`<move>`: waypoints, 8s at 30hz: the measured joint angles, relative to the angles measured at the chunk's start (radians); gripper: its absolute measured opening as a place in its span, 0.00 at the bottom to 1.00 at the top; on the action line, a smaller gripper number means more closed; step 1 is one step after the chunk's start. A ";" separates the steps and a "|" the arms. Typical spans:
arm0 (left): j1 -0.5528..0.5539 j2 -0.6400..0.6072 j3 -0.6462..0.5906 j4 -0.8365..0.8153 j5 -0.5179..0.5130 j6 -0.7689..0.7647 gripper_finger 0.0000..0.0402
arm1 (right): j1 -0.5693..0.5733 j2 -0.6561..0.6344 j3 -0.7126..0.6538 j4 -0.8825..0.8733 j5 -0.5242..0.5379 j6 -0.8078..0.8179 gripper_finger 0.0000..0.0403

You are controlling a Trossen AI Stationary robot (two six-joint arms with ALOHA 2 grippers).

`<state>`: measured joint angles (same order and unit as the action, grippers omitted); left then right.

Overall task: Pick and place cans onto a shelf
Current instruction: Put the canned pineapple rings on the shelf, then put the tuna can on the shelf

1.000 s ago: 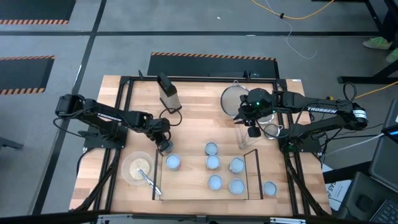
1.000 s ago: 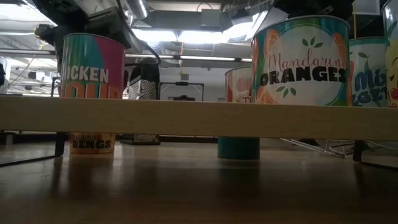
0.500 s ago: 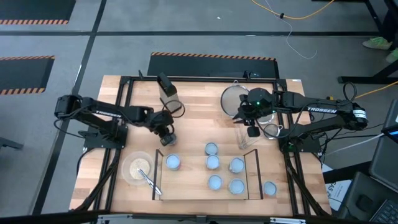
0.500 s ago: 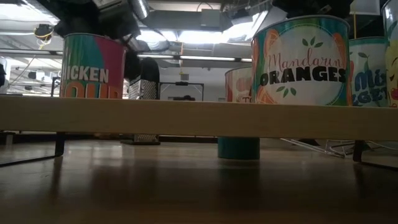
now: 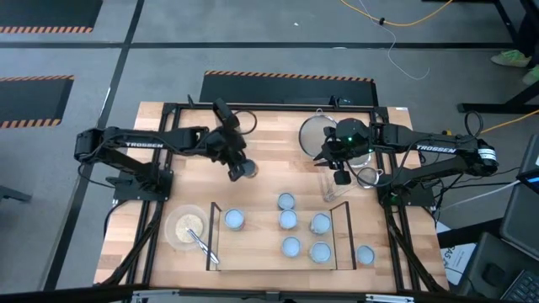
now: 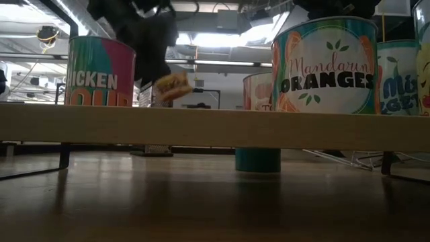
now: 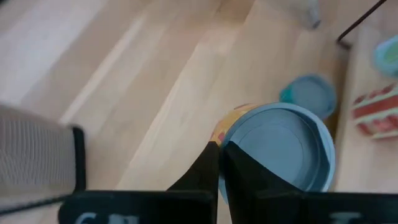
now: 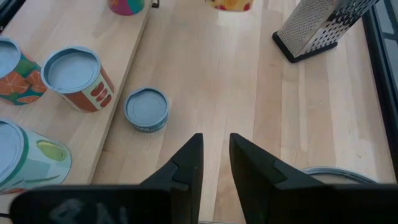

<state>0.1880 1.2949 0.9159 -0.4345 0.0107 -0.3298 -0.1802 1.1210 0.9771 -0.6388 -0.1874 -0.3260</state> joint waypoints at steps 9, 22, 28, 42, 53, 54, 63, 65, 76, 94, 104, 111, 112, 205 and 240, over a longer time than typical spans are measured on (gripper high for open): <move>-0.061 0.000 0.143 -0.005 0.000 -0.010 0.01 | 0.000 0.000 0.000 0.000 0.000 0.000 0.21; -0.290 0.019 0.194 0.001 -0.166 -0.226 0.01 | 0.000 0.000 0.000 0.000 0.000 0.000 0.21; -0.405 0.091 0.194 0.055 -0.185 -0.335 0.00 | 0.000 0.000 0.000 -0.001 0.000 0.001 0.21; -0.585 0.350 0.450 -0.048 -0.185 -0.454 0.00 | 0.000 0.000 0.000 -0.001 0.000 0.003 0.21; -0.666 0.632 0.833 -0.333 -0.219 -0.527 0.00 | 0.000 0.000 0.000 -0.002 0.000 0.004 0.21; -0.673 0.652 0.852 -0.354 -0.227 -0.544 0.00 | 0.000 0.000 0.000 -0.002 0.000 0.004 0.21; -0.723 0.756 0.876 -0.422 -0.233 -0.703 0.00 | 0.000 0.000 0.000 -0.005 0.000 0.004 0.21; -0.729 0.771 0.875 -0.436 -0.230 -0.723 0.00 | 0.000 0.000 0.000 -0.005 0.000 0.004 0.21; -0.739 0.782 0.875 -0.545 -0.283 -0.787 0.00 | 0.000 0.000 0.000 -0.007 0.000 0.004 0.21; -0.727 0.823 0.875 -0.521 -0.249 -0.794 0.05 | 0.000 0.000 0.000 -0.010 0.000 0.004 0.21; -0.715 0.823 0.875 -0.521 -0.234 -0.815 0.14 | 0.000 0.000 0.000 -0.010 0.000 0.004 0.21; -0.695 0.819 0.875 -0.519 -0.203 -0.798 0.21 | 0.000 0.000 0.000 -0.010 0.000 0.004 0.21; -0.691 0.818 0.875 -0.515 -0.183 -0.788 0.22 | 0.000 0.000 0.000 -0.010 0.000 0.004 0.21; -0.183 0.861 0.804 -0.260 0.037 0.228 0.33 | 0.000 0.000 0.000 -0.158 0.001 0.007 0.21; -0.204 0.837 0.718 -0.283 -0.071 0.288 0.02 | 0.000 0.000 0.000 -0.163 0.002 0.005 0.21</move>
<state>-0.0162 2.1316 1.6334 -0.7177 -0.0603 -0.0415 -0.1799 1.1210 0.9768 -0.8021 -0.1856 -0.3214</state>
